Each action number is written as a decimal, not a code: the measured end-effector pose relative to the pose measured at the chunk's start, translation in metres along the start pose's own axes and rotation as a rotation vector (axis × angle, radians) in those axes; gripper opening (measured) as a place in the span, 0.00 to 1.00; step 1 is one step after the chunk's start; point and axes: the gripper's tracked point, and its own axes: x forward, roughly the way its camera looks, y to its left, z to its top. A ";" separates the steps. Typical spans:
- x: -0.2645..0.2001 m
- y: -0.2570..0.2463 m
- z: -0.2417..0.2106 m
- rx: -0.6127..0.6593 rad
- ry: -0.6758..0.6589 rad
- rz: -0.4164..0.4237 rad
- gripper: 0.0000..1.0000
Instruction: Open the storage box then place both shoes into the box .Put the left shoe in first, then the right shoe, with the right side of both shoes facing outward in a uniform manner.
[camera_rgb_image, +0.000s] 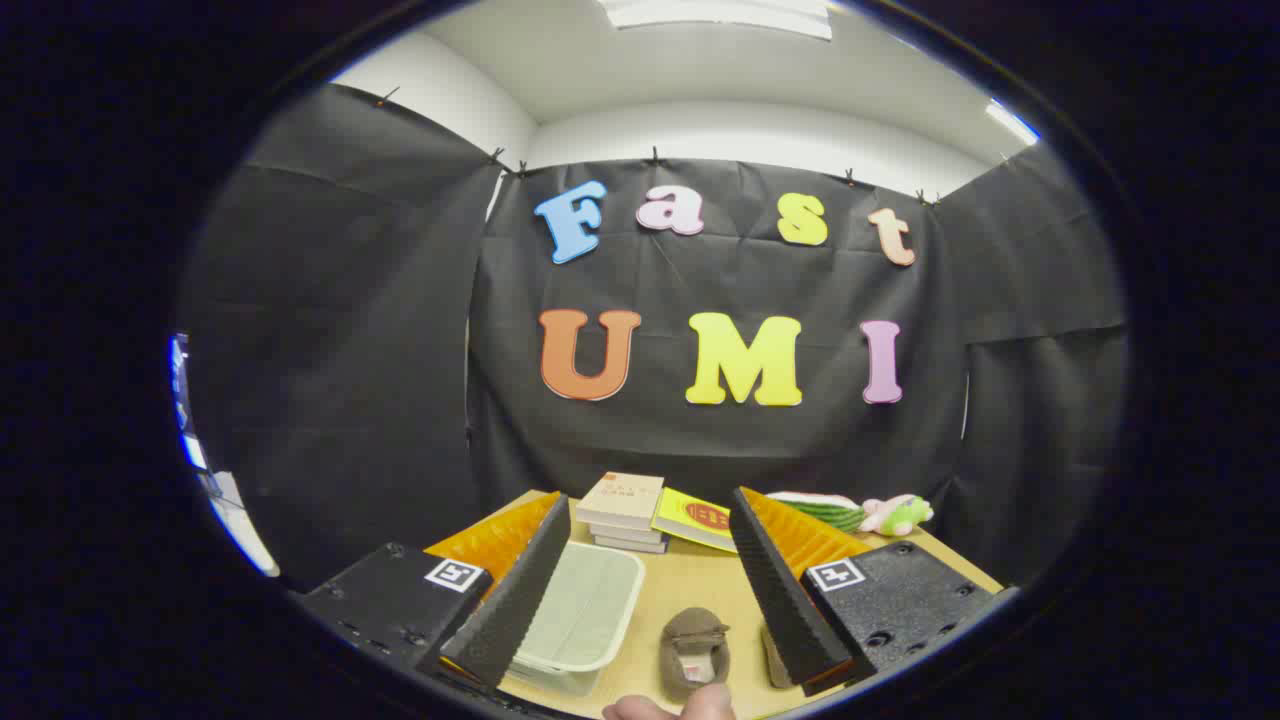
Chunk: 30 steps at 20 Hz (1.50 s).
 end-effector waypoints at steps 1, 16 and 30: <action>0.000 0.002 0.000 0.001 0.003 0.003 1.00; 0.000 0.014 -0.007 0.001 0.042 0.031 1.00; 0.010 0.003 -0.015 0.044 0.046 0.064 1.00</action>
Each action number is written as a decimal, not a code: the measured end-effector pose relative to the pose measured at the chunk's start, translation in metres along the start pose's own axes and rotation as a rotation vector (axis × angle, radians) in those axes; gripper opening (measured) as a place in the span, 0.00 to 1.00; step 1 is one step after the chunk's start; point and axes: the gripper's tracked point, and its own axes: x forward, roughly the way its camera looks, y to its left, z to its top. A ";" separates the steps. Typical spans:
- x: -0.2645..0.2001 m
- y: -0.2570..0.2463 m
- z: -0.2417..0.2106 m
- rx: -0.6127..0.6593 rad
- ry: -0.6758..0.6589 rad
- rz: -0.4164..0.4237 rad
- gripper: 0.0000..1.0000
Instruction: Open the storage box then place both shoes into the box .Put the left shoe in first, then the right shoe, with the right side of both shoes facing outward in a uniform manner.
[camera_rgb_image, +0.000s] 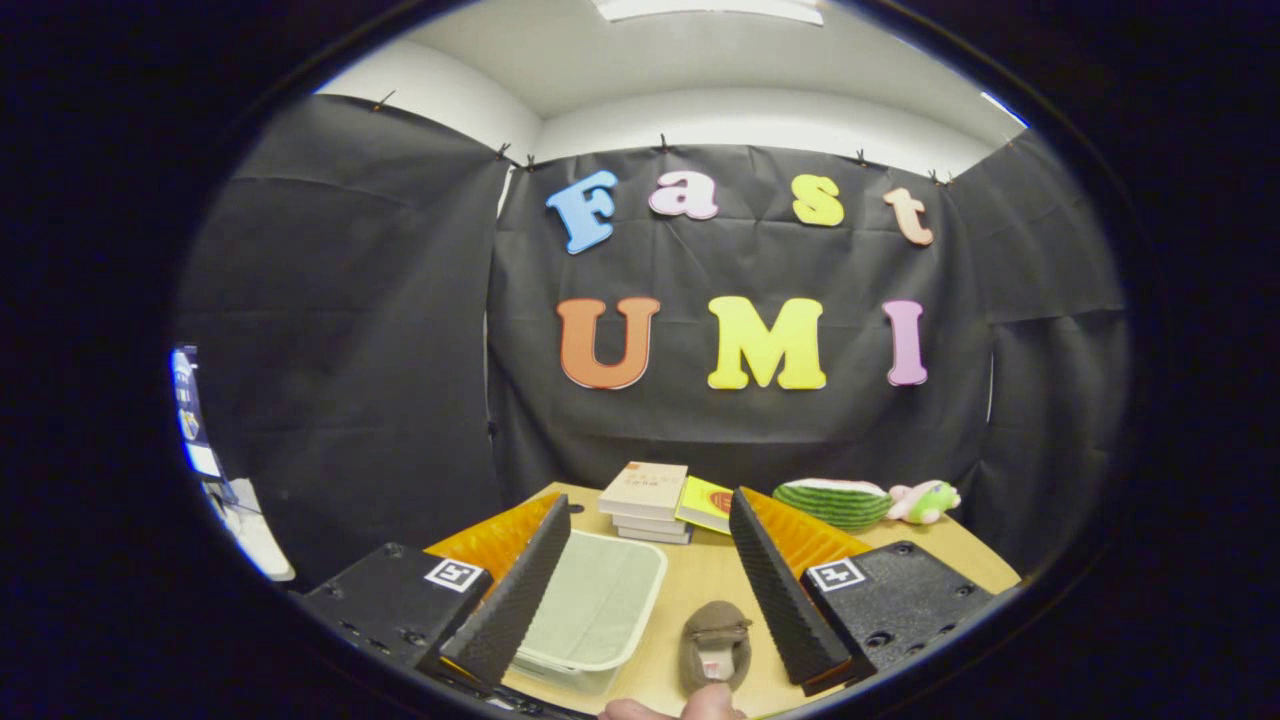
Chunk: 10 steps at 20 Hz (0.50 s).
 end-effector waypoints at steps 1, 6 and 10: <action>0.000 -0.003 -0.002 0.006 0.005 -0.003 1.00; 0.005 -0.015 -0.012 0.002 0.039 -0.008 1.00; 0.006 -0.015 -0.030 0.036 0.117 0.070 1.00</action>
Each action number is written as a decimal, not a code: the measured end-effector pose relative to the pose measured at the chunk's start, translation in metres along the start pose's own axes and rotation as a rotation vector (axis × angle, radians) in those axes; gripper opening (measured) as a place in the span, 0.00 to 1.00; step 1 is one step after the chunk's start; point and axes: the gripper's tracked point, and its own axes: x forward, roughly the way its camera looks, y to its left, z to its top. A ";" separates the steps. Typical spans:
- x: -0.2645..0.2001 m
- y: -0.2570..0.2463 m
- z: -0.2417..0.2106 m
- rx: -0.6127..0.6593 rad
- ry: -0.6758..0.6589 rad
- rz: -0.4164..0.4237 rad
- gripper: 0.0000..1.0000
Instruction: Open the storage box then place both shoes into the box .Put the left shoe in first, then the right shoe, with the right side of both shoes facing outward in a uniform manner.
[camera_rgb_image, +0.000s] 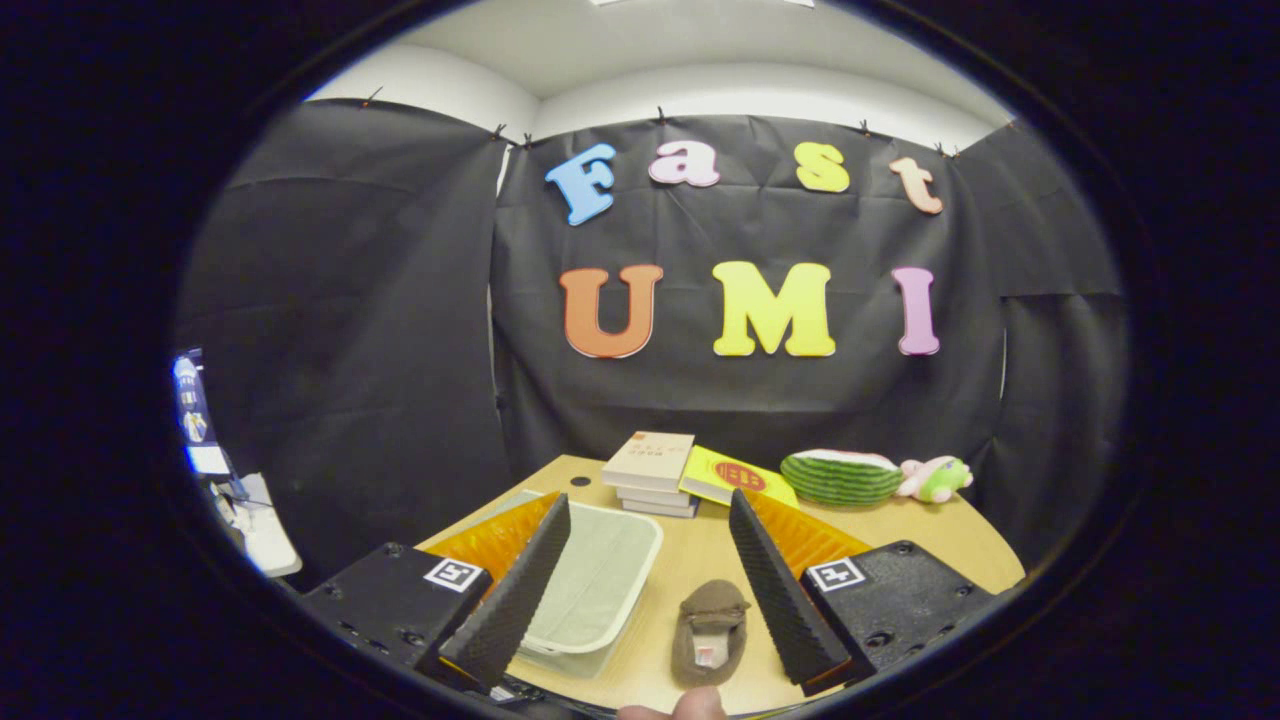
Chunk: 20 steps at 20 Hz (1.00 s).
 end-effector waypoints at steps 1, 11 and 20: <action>0.000 -0.001 -0.003 0.013 0.021 0.025 1.00; 0.019 0.002 -0.087 0.212 0.316 0.293 1.00; 0.036 0.024 -0.141 0.496 0.545 0.461 0.95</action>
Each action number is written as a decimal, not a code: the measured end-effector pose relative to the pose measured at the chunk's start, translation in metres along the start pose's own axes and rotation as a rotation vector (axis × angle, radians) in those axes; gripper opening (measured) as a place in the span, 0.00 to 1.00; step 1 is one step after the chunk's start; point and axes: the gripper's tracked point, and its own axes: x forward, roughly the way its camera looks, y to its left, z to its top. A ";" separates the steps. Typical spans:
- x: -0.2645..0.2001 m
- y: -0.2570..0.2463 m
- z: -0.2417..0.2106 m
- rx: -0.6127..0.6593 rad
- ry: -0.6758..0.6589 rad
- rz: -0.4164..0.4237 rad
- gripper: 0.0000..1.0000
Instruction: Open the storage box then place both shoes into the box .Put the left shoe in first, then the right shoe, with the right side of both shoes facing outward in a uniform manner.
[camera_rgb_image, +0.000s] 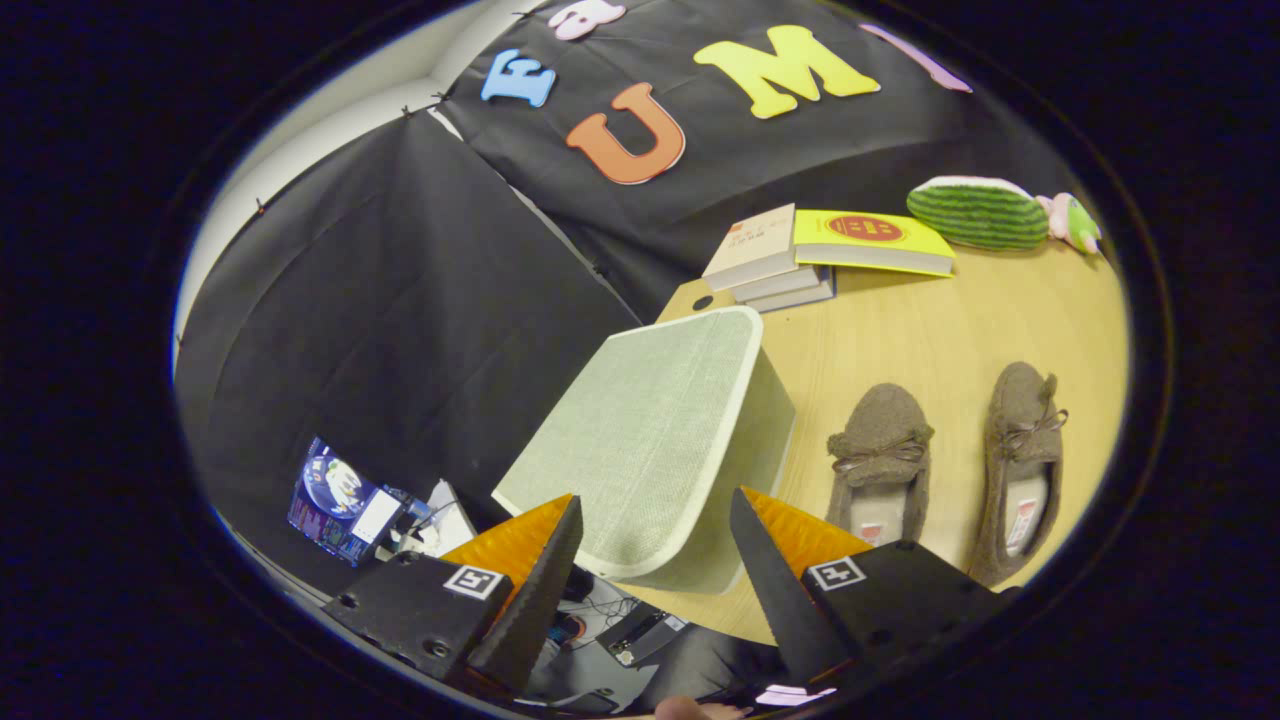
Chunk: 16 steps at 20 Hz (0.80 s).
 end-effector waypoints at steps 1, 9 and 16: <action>0.005 -0.002 -0.001 0.036 0.011 0.017 0.93; 0.027 -0.004 0.004 0.251 0.078 0.142 0.67; 0.017 0.014 0.020 0.283 0.040 0.198 0.06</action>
